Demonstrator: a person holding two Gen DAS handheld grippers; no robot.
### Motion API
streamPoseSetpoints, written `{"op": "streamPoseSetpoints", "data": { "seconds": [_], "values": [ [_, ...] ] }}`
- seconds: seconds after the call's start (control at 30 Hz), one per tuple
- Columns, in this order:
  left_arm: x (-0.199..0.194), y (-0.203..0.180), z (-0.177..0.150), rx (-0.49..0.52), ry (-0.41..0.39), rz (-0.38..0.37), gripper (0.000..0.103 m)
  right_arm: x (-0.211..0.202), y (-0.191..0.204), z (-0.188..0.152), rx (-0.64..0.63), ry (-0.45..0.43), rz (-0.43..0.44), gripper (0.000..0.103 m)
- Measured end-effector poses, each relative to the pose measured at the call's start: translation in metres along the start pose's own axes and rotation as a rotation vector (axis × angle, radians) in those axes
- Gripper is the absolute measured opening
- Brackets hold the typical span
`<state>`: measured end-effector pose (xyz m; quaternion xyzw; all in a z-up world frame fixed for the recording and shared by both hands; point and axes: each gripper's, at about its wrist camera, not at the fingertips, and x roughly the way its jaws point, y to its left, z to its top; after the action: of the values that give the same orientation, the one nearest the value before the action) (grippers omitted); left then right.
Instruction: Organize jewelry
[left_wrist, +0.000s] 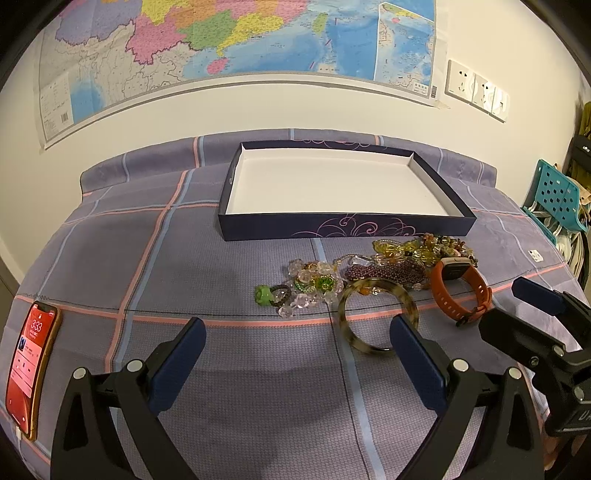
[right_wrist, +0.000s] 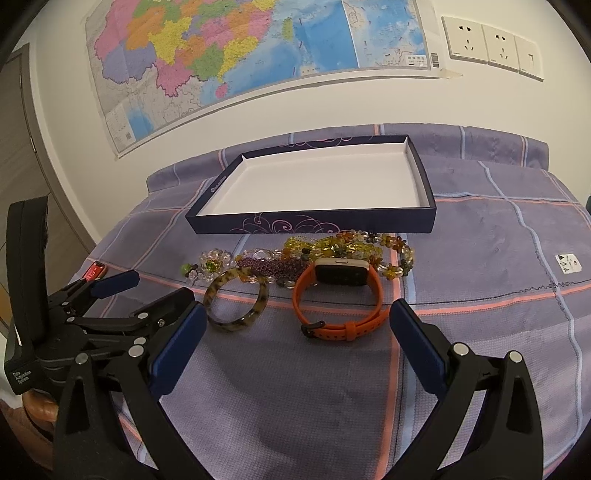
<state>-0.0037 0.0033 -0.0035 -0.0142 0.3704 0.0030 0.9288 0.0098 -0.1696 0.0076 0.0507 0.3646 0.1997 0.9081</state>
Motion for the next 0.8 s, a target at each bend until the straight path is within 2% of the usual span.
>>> {"op": "streamPoseSetpoints", "data": {
  "seconds": [0.8],
  "values": [
    [0.0006, -0.0003, -0.0004, 0.003, -0.001, 0.000, 0.096, 0.0011, 0.0003, -0.0005, 0.006, 0.004, 0.013, 0.097]
  ]
}}
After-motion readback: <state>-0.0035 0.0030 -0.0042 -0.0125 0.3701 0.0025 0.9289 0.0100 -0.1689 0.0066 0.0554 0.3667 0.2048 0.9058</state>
